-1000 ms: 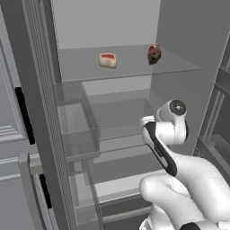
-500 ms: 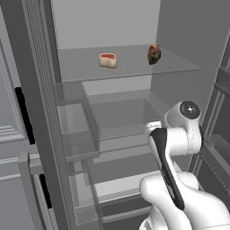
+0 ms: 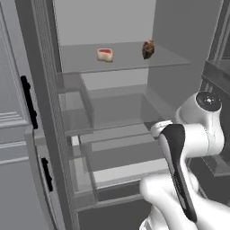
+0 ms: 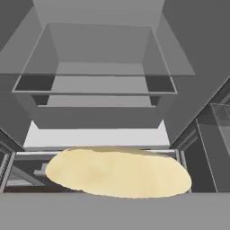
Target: Place one mushroom and one steak in each tupperware on the nearby counter, to pack two identical lunches.
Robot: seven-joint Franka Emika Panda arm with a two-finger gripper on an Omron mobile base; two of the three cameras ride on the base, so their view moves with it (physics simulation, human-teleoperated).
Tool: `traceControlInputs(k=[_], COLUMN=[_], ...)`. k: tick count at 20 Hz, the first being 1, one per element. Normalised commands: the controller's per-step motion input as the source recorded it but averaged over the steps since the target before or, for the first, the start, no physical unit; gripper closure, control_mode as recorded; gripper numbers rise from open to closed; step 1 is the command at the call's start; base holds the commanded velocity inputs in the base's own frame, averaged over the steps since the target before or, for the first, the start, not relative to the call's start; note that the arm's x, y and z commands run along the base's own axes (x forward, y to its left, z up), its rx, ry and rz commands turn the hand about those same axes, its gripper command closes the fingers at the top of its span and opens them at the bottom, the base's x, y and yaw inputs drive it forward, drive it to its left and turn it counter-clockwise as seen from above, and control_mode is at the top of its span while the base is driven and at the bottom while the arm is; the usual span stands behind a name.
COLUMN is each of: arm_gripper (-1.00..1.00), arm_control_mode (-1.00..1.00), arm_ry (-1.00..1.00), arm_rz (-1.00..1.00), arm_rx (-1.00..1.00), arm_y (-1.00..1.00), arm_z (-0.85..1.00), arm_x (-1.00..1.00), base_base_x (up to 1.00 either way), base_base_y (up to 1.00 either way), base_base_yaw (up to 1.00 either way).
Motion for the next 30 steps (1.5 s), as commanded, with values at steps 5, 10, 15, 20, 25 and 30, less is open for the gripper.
traceControlInputs(k=[5, 10, 15, 20, 25, 30], arm_gripper=[1.00, 1.00, 1.00, 1.00, 1.00, 1.00], arm_control_mode=[1.00, 1.00, 1.00, 1.00, 1.00, 1.00], arm_ry=[0.00, 0.00, 0.00, 0.00, 0.00, 0.00], arm_rz=[0.00, 0.00, 0.00, 0.00, 0.00, 0.00], arm_rx=[0.00, 0.00, 0.00, 0.00, 0.00, 0.00], arm_y=[0.00, 0.00, 0.00, 0.00, 0.00, 0.00], arm_z=[0.00, 0.00, 0.00, 0.00, 0.00, 0.00], arm_x=[0.00, 0.00, 0.00, 0.00, 0.00, 0.00], base_base_x=[-1.00, -0.86, -0.37, 0.01, 0.71, 1.00], base_base_y=[0.20, 0.98, 1.00, 1.00, 0.52, -0.09], base_base_yaw=[0.09, 0.41, 0.47, 0.45, 0.44, 0.38])
